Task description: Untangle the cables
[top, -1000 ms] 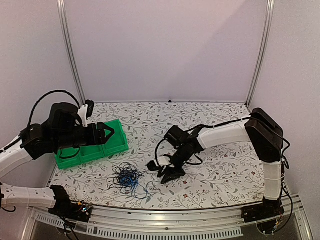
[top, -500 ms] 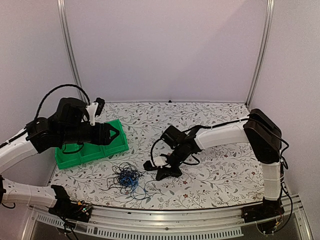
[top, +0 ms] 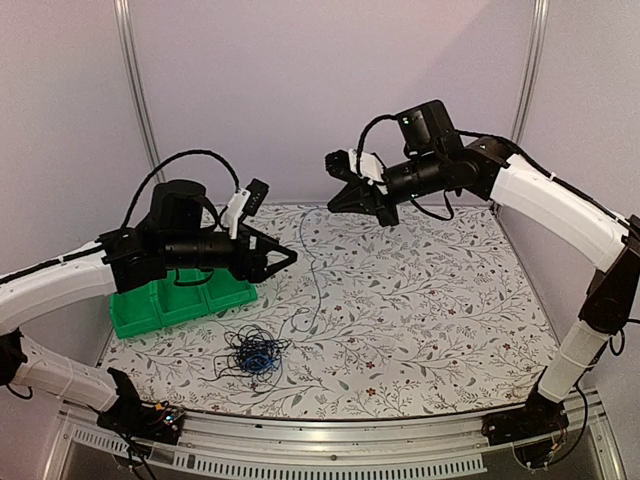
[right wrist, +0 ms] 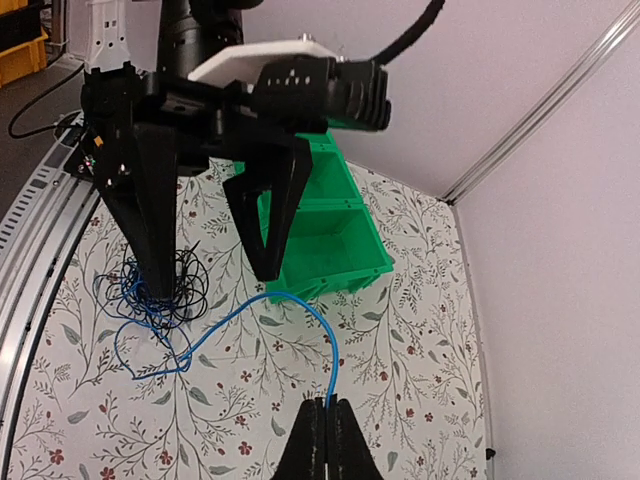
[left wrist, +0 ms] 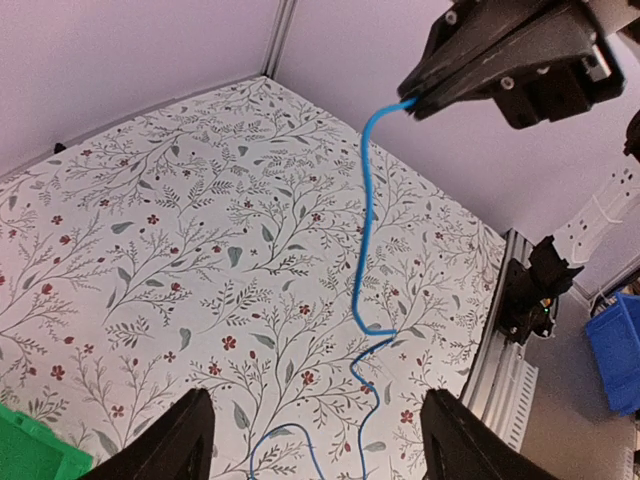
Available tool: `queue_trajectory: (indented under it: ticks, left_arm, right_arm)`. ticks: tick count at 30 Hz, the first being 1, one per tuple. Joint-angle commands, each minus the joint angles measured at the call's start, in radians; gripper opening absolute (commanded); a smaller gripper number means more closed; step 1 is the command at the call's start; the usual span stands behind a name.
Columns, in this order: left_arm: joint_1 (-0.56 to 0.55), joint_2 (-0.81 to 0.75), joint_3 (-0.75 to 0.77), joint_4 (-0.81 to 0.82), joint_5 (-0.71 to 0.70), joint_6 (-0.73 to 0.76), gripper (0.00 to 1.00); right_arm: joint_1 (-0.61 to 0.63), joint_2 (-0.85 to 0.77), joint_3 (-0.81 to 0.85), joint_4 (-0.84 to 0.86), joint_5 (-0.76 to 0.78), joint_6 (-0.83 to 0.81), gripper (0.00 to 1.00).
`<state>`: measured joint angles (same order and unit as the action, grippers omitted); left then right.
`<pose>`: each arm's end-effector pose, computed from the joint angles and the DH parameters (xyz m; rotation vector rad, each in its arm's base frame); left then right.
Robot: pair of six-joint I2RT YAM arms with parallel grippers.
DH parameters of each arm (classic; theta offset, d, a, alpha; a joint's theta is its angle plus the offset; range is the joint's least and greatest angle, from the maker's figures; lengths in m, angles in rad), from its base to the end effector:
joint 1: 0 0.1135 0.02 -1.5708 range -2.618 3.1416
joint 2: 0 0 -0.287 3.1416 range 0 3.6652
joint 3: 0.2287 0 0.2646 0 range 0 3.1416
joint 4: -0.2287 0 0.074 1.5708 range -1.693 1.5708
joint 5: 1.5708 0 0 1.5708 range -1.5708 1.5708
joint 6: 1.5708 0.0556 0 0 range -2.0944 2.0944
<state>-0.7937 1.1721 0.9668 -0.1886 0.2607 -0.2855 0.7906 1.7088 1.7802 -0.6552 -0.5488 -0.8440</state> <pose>0.1939 -0.2176 0.3352 0.6958 1.9584 -0.9427 0.2703 0.3144 0.4091 -1.7363 1.1961 0.5567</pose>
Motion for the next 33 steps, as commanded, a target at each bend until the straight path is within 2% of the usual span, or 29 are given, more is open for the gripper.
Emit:
queue_trajectory:
  ticks: [1,9,13,17,19,23,25,26,27,29,30,32,33]
  left_arm:
    - [0.007,0.111,0.052,0.154,0.135,0.016,0.74]
    - [0.01,0.25,0.076,0.326,0.21,0.004,0.69]
    - [0.01,0.332,0.126,0.35,0.255,0.014,0.61]
    - [0.01,0.394,0.161,0.355,0.279,0.008,0.49]
    - [0.011,0.41,0.155,0.374,0.278,-0.002,0.38]
    - [0.014,0.417,0.167,0.385,0.232,-0.033,0.1]
    - [0.015,0.402,0.183,0.383,0.187,-0.043,0.0]
    - [0.016,0.393,0.196,0.376,0.16,-0.045,0.0]
    - [0.018,0.383,0.214,0.364,0.136,-0.047,0.0]
    - [0.033,0.369,0.257,0.337,0.092,-0.056,0.0]
    - [0.04,0.361,0.277,0.326,0.067,-0.068,0.0]
    - [0.054,0.344,0.308,0.32,0.021,-0.095,0.0]
    - [0.06,0.335,0.316,0.321,-0.005,-0.11,0.0]
  right_arm:
    - [0.004,-0.024,0.041,-0.061,0.082,-0.012,0.0]
    - [-0.025,-0.068,0.051,0.021,0.173,0.051,0.0]
    - [-0.044,-0.09,0.051,0.053,0.189,0.081,0.0]
    - [-0.073,-0.105,0.047,0.089,0.211,0.104,0.0]
    - [-0.098,-0.117,0.018,0.143,0.22,0.14,0.0]
    - [-0.129,-0.142,-0.079,0.239,0.227,0.21,0.0]
    - [-0.129,-0.147,-0.114,0.272,0.24,0.235,0.0]
    - [-0.129,-0.149,-0.141,0.29,0.252,0.248,0.0]
    - [-0.129,-0.149,-0.158,0.304,0.262,0.271,0.08]
    - [-0.133,-0.145,-0.186,0.315,0.265,0.329,0.37]
    - [-0.134,-0.143,-0.204,0.317,0.25,0.361,0.48]
    - [-0.134,-0.143,-0.241,0.324,0.198,0.422,0.62]
    - [-0.133,-0.142,-0.259,0.329,0.139,0.444,0.65]
